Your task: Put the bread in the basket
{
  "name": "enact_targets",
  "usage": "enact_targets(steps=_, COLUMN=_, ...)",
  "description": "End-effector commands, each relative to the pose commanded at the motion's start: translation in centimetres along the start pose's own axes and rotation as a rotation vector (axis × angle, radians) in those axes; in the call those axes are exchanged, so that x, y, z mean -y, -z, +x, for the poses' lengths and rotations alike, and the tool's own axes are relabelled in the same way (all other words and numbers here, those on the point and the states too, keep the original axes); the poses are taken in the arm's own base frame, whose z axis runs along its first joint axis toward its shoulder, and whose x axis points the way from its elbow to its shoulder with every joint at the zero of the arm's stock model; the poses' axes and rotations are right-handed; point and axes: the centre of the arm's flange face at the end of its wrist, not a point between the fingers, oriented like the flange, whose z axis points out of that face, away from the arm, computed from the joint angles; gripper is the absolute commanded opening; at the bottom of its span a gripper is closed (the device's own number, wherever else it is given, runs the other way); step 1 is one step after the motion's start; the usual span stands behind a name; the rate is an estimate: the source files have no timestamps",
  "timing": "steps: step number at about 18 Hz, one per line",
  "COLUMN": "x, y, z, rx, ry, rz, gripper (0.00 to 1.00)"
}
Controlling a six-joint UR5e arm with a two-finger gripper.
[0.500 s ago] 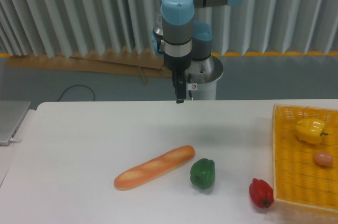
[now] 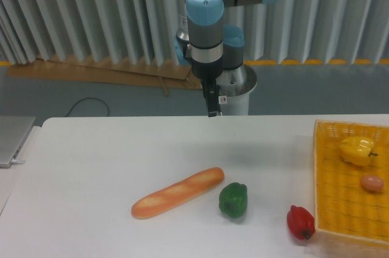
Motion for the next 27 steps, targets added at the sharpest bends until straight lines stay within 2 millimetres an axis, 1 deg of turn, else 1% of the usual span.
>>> enact_targets(steps=5, x=-0.1, y=0.0, z=0.0, rx=0.0, ry=0.006, rz=-0.005, gripper=1.0)
enact_targets(steps=8, x=-0.3, y=-0.1, z=-0.1, rx=0.001, ry=0.076, rz=-0.032, gripper=1.0)
enact_targets(steps=10, x=-0.7, y=-0.1, z=-0.2, rx=0.002, ry=0.083, rz=-0.061, gripper=1.0)
enact_targets(steps=15, x=-1.4, y=0.0, z=-0.5, rx=0.005, ry=0.1, rz=-0.064, gripper=1.0)
enact_targets(steps=18, x=-2.3, y=0.4, z=-1.1, rx=0.051, ry=0.127, rz=-0.058, gripper=1.0)
enact_targets(steps=21, x=-2.9, y=0.4, z=-1.2, rx=0.063, ry=0.141, rz=-0.056, gripper=1.0)
enact_targets(steps=24, x=-4.5, y=0.6, z=-1.6, rx=0.066, ry=0.172, rz=-0.057, gripper=1.0)
enact_targets(steps=25, x=-5.0, y=0.6, z=-1.8, rx=0.067, ry=0.189, rz=-0.055, gripper=1.0)
enact_targets(steps=27, x=-5.6, y=0.7, z=-2.0, rx=0.083, ry=0.276, rz=-0.043, gripper=1.0)
